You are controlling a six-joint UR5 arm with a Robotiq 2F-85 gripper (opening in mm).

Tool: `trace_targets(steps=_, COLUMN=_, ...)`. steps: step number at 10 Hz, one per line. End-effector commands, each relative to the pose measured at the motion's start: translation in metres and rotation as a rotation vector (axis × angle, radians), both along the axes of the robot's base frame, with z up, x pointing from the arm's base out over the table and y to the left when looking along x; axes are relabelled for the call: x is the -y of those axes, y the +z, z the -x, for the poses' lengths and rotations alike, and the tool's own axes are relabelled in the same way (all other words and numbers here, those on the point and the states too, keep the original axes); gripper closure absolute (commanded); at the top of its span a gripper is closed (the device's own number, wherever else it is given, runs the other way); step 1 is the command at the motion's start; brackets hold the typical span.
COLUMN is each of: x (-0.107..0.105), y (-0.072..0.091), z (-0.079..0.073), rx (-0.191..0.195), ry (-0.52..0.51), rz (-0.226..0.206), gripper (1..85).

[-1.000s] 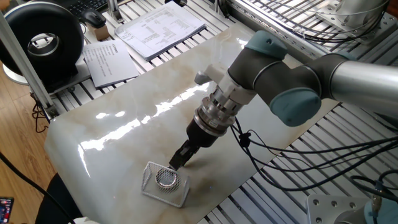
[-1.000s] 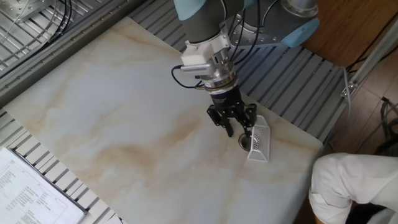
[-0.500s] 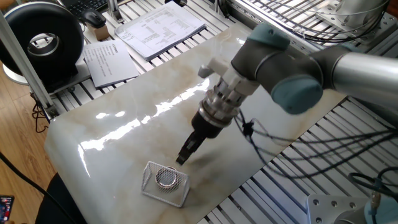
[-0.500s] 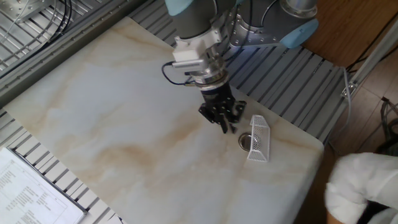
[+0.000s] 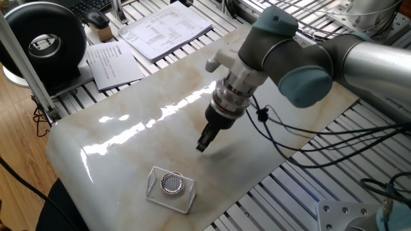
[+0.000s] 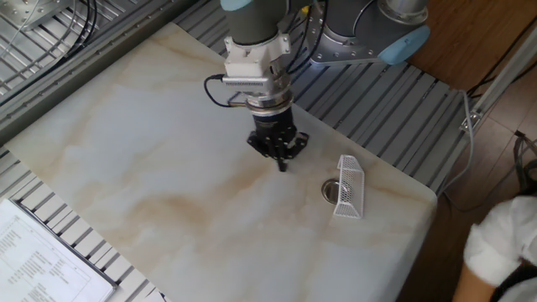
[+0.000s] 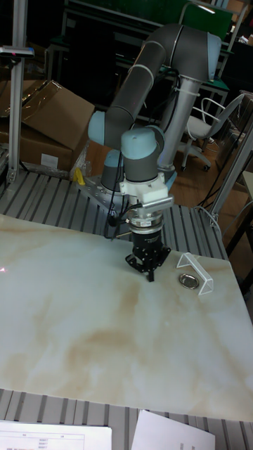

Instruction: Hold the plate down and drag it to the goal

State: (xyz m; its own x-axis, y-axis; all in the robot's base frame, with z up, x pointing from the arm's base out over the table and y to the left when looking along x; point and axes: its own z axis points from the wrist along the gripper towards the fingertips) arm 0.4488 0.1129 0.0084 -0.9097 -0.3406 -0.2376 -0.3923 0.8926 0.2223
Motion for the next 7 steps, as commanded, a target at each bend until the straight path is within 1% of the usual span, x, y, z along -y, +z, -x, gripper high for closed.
trace_targets(steps=1, x=0.046, y=-0.001, z=-0.010, rx=0.024, ry=-0.036, rz=0.163, gripper=84.3)
trace_targets(steps=2, x=0.062, y=0.011, z=-0.004, rx=0.001, ry=-0.027, rz=0.170, gripper=84.3)
trace_targets(steps=3, x=0.067, y=0.030, z=0.007, rx=-0.034, ry=-0.027, rz=0.148, gripper=84.3)
trace_targets(steps=4, x=0.074, y=0.052, z=0.015, rx=-0.048, ry=-0.021, rz=0.159, gripper=84.3)
trace_targets(steps=5, x=0.075, y=0.065, z=0.019, rx=-0.044, ry=-0.013, rz=0.170, gripper=84.3)
trace_targets(steps=6, x=0.075, y=0.069, z=0.021, rx=-0.044, ry=-0.016, rz=0.177, gripper=84.3)
trace_targets(steps=7, x=0.072, y=0.069, z=0.022, rx=-0.048, ry=-0.023, rz=0.171, gripper=84.3)
